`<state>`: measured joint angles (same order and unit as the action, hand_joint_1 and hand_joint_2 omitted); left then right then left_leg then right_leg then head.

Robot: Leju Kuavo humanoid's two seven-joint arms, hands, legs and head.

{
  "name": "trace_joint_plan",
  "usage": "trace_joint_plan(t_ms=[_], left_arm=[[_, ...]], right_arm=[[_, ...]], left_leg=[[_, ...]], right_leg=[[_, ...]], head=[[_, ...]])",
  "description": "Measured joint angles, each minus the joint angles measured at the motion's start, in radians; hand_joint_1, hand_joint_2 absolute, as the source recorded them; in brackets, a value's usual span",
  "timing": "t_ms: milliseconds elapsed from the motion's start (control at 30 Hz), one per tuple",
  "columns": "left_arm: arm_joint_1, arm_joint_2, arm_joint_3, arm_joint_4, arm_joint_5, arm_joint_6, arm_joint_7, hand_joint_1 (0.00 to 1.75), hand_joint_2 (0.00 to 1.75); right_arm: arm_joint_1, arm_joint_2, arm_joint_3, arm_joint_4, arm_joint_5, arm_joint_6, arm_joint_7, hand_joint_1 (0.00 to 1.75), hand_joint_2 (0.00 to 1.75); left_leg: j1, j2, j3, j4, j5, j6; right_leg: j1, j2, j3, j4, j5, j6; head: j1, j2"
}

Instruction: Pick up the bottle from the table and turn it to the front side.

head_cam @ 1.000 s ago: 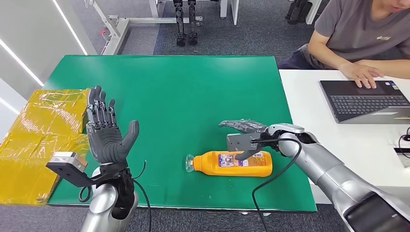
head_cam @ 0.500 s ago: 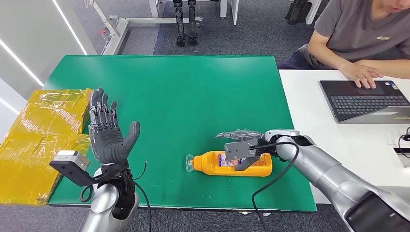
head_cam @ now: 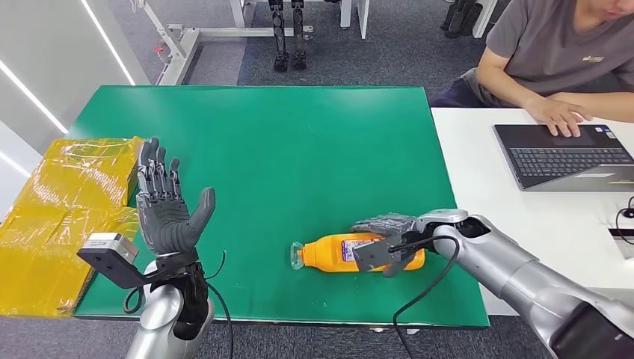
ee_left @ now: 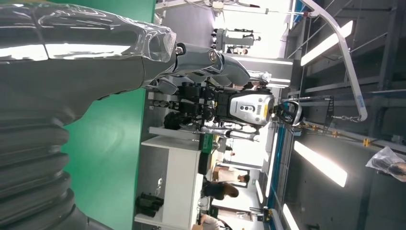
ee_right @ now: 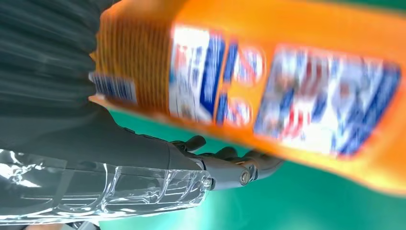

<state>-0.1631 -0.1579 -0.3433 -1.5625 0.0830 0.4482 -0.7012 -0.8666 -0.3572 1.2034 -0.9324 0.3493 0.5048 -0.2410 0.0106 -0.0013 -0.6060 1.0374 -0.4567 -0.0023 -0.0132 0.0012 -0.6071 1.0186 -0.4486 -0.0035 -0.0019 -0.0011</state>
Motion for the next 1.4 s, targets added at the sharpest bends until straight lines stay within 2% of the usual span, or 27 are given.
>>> trace_joint_plan(t_ms=[200,567,600,700,733,1133,1400], left_arm=[[0.0,0.002,0.0,0.0,0.001,0.007,0.0,0.0,1.75],[0.001,0.003,0.0,0.001,-0.002,0.009,0.0,0.0,1.75],[0.001,0.003,0.0,0.001,-0.002,0.008,0.0,0.0,1.75],[0.001,0.003,0.0,0.004,-0.002,0.004,0.0,0.0,1.75],[0.001,0.003,0.0,0.005,-0.003,0.002,0.0,0.0,1.75],[0.02,-0.005,0.003,0.006,-0.033,-0.002,0.0,0.0,1.75],[0.04,-0.009,0.01,-0.002,-0.045,-0.002,0.0,0.0,1.75]], right_arm=[[-0.001,-0.013,0.033,-0.005,0.021,0.0,0.013,0.0,1.75],[-0.002,-0.013,0.071,0.022,0.111,-0.101,0.052,0.0,1.75],[-0.003,-0.013,0.073,0.025,0.118,-0.107,0.053,0.35,1.75],[-0.006,-0.013,0.077,0.033,0.141,-0.129,0.055,1.65,1.75],[-0.007,-0.013,0.078,0.036,0.147,-0.138,0.055,1.74,1.75],[0.024,0.0,0.041,0.074,0.179,-0.316,0.033,1.75,1.75],[0.119,0.062,-0.126,0.069,0.108,-0.59,0.006,1.75,1.75]], left_leg=[[0.0,0.0,0.0,0.0,0.0,0.0],[0.0,0.0,0.0,0.0,0.0,0.0],[0.0,0.0,0.0,0.0,0.0,0.0],[0.0,0.0,0.0,0.0,0.0,0.0],[0.0,0.0,0.0,0.0,0.0,0.0],[0.0,0.0,0.0,0.0,0.0,0.0],[0.0,-0.001,0.0,0.0,0.0,0.0]], right_leg=[[0.0,0.0,0.0,0.0,0.0,0.0],[0.0,0.0,0.0,0.0,0.0,0.0],[0.0,0.0,0.0,0.0,0.0,0.0],[0.0,0.0,0.0,0.0,0.0,0.0],[0.0,0.0,0.0,0.0,0.0,0.0],[0.0,0.0,0.001,0.0,0.0,0.0],[0.0,-0.001,0.001,0.0,0.0,0.0]], head=[[0.0,0.0],[0.0,0.0],[0.0,0.0],[0.0,0.0],[0.0,0.0],[0.0,0.0],[0.0,0.0]])
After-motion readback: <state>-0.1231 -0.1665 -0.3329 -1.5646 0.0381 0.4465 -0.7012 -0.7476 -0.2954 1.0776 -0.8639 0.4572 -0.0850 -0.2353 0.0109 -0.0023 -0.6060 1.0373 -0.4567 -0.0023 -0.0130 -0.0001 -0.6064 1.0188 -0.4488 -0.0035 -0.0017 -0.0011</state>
